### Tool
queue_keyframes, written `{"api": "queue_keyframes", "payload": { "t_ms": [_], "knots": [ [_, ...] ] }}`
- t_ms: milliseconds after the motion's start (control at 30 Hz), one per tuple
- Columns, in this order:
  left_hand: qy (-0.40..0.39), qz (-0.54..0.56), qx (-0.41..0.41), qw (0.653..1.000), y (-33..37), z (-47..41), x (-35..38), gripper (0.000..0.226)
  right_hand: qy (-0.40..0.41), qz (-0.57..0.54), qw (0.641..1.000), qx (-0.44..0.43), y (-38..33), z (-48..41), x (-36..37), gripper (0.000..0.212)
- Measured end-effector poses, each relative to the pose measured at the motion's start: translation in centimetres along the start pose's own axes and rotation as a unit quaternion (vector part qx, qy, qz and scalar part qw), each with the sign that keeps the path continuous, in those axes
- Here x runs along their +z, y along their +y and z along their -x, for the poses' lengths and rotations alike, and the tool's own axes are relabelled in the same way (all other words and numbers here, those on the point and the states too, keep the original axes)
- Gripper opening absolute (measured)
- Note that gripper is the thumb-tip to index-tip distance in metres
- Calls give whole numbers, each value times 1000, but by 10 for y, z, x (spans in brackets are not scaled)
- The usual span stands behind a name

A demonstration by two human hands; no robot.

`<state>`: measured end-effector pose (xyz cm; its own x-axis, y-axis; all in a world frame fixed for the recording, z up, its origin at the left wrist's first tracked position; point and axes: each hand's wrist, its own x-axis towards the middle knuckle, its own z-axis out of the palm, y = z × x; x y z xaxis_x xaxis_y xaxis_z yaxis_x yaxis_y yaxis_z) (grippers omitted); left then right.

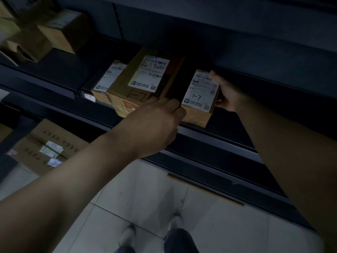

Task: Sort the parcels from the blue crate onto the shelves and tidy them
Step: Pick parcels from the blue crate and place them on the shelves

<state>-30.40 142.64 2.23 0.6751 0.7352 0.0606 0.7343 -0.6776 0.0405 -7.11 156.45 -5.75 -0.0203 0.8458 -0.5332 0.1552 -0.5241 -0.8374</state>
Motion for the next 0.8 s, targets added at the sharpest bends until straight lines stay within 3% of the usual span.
{"api": "queue_keyframes", "payload": {
  "t_ms": [467,600,700,800],
  "knots": [
    [-20,47,7,999,-4,3,2,45,60,5,998,-1,-5,-4,3,42],
    [-14,50,14,999,-4,3,0,45,117,-29,993,-8,-4,-3,1,55],
    [-8,53,22,998,-4,3,-3,45,179,-40,983,-1,-6,6,2,82],
    [5,51,37,998,-2,3,-9,44,240,5,970,-39,-9,22,6,56]
  ]
}}
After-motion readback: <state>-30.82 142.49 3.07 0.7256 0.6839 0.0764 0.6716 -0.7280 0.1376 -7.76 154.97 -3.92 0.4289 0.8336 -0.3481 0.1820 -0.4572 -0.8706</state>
